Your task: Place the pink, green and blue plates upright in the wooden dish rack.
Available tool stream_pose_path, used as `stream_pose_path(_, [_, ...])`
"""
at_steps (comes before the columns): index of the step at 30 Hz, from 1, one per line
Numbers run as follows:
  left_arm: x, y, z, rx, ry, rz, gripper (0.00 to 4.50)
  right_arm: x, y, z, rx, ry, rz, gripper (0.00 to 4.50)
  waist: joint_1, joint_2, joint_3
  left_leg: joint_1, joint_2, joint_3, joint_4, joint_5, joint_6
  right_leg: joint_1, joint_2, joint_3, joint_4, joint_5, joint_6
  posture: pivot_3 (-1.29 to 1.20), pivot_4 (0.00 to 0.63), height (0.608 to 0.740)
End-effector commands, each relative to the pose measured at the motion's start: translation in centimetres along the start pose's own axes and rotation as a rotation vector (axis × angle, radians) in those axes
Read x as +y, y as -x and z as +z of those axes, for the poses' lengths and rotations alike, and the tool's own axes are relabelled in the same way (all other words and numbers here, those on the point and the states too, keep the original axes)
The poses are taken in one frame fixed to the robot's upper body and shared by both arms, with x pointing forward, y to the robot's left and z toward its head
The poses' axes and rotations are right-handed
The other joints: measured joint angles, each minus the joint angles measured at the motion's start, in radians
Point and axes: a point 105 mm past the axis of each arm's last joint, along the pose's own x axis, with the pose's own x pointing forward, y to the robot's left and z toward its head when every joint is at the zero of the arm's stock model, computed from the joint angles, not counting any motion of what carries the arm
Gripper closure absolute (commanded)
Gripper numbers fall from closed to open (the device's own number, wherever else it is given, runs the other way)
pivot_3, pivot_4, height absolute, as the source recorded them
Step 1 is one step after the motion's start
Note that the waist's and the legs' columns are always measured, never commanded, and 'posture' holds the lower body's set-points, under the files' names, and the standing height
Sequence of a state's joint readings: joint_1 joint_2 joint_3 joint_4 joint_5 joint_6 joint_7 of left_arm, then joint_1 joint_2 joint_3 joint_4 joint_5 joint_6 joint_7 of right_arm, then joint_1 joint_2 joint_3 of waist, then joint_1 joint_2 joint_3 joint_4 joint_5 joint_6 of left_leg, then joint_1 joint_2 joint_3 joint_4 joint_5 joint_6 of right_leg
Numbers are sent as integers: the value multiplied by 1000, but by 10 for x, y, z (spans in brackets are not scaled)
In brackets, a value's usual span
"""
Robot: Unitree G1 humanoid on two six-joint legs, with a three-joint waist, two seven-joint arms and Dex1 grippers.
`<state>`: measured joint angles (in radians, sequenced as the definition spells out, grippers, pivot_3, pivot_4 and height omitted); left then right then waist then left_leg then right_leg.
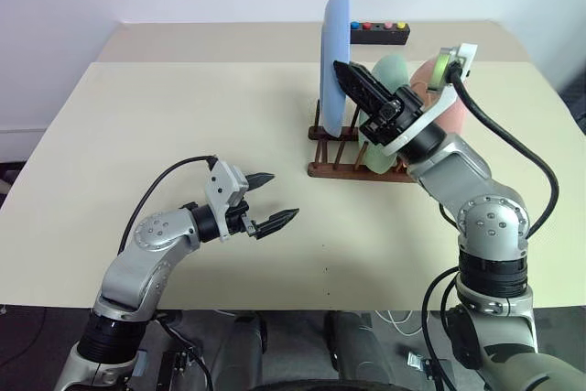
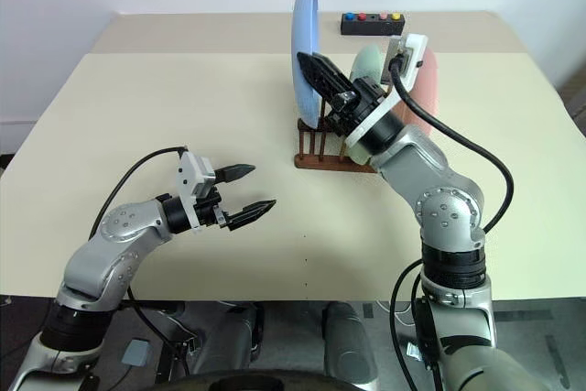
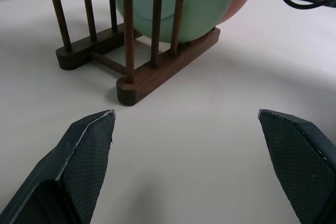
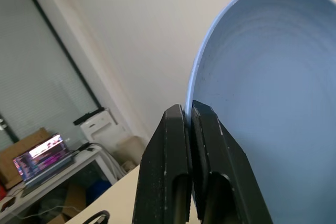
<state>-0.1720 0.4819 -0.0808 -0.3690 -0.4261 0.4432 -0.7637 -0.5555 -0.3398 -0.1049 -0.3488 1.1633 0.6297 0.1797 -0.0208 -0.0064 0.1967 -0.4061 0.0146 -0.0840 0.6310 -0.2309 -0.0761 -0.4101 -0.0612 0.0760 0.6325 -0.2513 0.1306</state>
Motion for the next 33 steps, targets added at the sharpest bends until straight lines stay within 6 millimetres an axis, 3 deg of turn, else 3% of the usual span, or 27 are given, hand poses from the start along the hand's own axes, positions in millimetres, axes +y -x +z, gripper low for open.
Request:
stream_pose_path(1, [-1, 2, 17, -49, -53, -6, 0, 3, 1, 6, -28, -11, 8, 4455, 0, 0, 0, 0, 0, 0, 0, 0, 0, 0, 0, 0, 0, 0, 0, 0, 150, 730])
stream_pose_path(15, [7, 6, 24, -76, -64, 42, 0, -16, 3, 2, -49, -155, -96, 4455, 0, 0, 0, 0, 0, 0, 0, 0, 0, 0, 0, 0, 0, -1, -2, 0, 150, 730])
stream_pose_path(18, [7, 7, 24, -72, -67, 40, 0, -18, 4, 1, -45, -159, -108, 3598, -1, 0, 0, 0, 0, 0, 0, 0, 0, 0, 0, 0, 0, -1, -2, 0, 150, 730])
stream_pose_path(25, [7, 6, 23, -65, -67, 34, 0, -16, 3, 1, -36, -144, -107, 74, -2, 0, 0, 0, 0, 0, 0, 0, 0, 0, 0, 0, 0, -1, -2, 0, 150, 730])
stream_pose_path(33, [7, 6, 23, -64, -65, 29, 0, -10, -1, 14, -47, -46, -85, 26, -1, 0, 0, 0, 0, 0, 0, 0, 0, 0, 0, 0, 0, -1, -2, 0, 150, 730])
